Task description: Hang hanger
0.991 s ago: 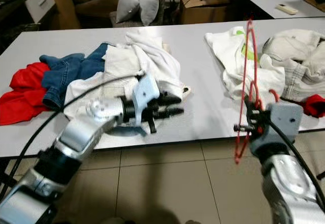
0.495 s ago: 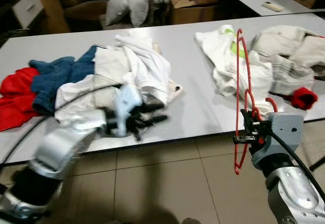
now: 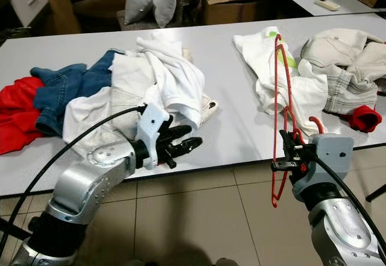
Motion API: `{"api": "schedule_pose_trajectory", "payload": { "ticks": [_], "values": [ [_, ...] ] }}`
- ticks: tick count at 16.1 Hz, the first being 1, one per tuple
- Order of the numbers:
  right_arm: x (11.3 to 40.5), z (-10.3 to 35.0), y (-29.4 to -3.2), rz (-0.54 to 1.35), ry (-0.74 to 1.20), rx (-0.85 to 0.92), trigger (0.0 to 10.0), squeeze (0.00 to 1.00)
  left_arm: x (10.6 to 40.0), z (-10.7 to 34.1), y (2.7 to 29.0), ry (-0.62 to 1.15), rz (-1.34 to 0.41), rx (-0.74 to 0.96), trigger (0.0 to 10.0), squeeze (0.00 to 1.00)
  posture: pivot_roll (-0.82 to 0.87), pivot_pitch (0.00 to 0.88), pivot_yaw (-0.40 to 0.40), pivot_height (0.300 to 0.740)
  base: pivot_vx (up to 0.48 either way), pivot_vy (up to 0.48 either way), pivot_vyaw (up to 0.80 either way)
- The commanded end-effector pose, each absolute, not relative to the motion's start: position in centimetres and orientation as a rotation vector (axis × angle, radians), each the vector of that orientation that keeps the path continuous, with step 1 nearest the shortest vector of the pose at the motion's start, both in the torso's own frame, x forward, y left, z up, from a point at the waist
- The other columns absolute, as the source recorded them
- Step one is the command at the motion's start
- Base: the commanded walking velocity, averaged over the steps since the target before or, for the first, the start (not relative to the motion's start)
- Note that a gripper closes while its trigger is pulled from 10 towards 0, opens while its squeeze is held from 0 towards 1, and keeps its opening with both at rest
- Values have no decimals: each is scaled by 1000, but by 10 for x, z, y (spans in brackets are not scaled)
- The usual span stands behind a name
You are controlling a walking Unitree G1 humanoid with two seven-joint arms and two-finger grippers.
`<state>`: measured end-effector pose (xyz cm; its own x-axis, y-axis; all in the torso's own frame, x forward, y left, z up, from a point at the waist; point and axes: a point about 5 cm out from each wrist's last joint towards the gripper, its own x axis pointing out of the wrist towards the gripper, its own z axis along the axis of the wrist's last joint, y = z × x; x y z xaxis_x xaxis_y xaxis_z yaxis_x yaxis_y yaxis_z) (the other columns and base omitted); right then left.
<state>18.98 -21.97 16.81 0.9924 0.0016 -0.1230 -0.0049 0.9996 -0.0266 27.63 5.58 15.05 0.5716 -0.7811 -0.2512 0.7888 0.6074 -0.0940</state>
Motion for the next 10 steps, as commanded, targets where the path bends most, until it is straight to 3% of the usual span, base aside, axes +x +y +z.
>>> {"api": "schedule_pose_trajectory", "payload": {
  "ticks": [1, 9, 10],
  "values": [
    [189, 174, -218, 6, 104, -32, 10000, 0, 279, 151, 53, 298, -894, 36, 10000, 0, -202, 33, 63, 740, 0, 0, 0],
    [188, 175, -216, 8, 102, -37, 10000, 0, 289, 148, 52, 350, -764, 23, 10000, 0, -213, 29, 72, 740, 0, 0, 0],
    [188, 175, -216, 8, 100, -37, 10000, 0, 291, 148, 52, 351, -736, 17, 8667, 0, -213, 30, 72, 740, 0, 0, 0]
  ]
}}
